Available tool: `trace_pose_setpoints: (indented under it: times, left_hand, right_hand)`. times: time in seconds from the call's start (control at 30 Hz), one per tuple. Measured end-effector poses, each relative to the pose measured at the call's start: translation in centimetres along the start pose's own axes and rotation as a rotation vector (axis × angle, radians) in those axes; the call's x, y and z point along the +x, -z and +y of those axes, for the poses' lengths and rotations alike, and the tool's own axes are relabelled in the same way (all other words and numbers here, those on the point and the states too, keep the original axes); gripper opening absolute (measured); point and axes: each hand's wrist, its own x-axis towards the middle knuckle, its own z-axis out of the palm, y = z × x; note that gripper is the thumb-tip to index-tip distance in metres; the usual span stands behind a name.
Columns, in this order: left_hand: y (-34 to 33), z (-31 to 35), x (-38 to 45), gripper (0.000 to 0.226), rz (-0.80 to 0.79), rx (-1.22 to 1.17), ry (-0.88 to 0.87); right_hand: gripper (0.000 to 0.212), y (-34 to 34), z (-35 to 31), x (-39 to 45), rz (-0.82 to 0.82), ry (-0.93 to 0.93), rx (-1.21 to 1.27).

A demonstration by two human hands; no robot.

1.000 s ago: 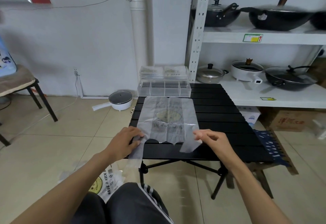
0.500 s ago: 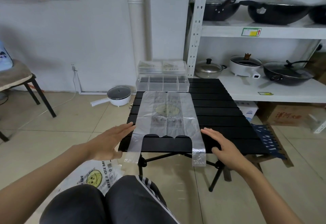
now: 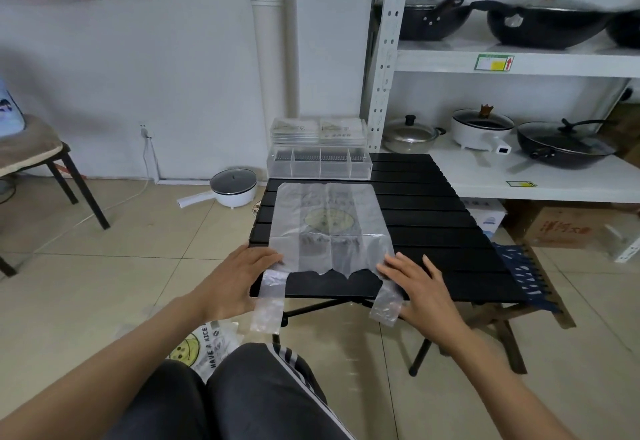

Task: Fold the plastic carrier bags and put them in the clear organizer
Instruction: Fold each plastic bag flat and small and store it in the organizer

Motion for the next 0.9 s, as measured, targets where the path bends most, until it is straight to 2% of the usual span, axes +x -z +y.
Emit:
trace_pose_setpoints:
  times: [0.1, 0.2, 0.3, 0.4, 0.5, 0.63, 0.7, 0.77, 0.83, 0.9]
  left_hand:
    - [0.4, 0.4, 0.0, 0.063, 0.093, -0.079, -0.044]
    - [0.5, 0.7, 0.0, 0.068, 0.099, -0.088, -0.052]
    - [0.5, 0.9, 0.2, 0.072, 0.033, -0.121, -0.014]
    - [0.4, 0.8, 0.6, 0.066, -0.069, -0.166, 0.016]
    - [0.3, 0.4, 0.9, 0.056, -0.052, -0.205, 0.05]
    - [1.3, 0.1, 1.4, 0.044, -0.087, -0.266, 0.117]
    - [1.5, -0.4, 1.2, 0.042, -0.125, -0.328, 0.147]
    - [1.5, -1.0, 0.8, 0.041, -0.152, -0.373, 0.137]
    - [1.5, -1.2, 0.5, 0.042, -0.171, -0.367, 0.115]
    - [1.7, -1.1, 0.4, 0.046, -0.173, -0.323, 0.081]
  right_hand:
    - [0.053, 0.1, -0.6, -0.4, 0.088, 0.007, 0.174]
    - [0.036, 0.3, -0.9, -0.5, 0.188, -0.056, 0.444]
    - [0.03, 0.8, -1.0, -0.1, 0.252, -0.133, 0.711]
    - [0.032, 1.4, -1.3, 0.2, 0.21, -0.19, 0.918]
    - [0.043, 2.4, -2.3, 0.6, 0.123, -0.162, 0.824]
    - [0.083, 4.5, -3.9, 0.4, -0.089, -0.116, 0.446]
    - [0.082, 4.5, -3.5, 0.5, -0.056, -0.132, 0.413]
    - [0.072, 4.4, -3.1, 1.1, -0.016, -0.138, 0.43]
    - [0.059, 3.6, -2.3, 2.1, 0.0, -0.072, 0.405]
    - [0.056, 2.7, -1.5, 3.3, 0.008, -0.007, 0.405]
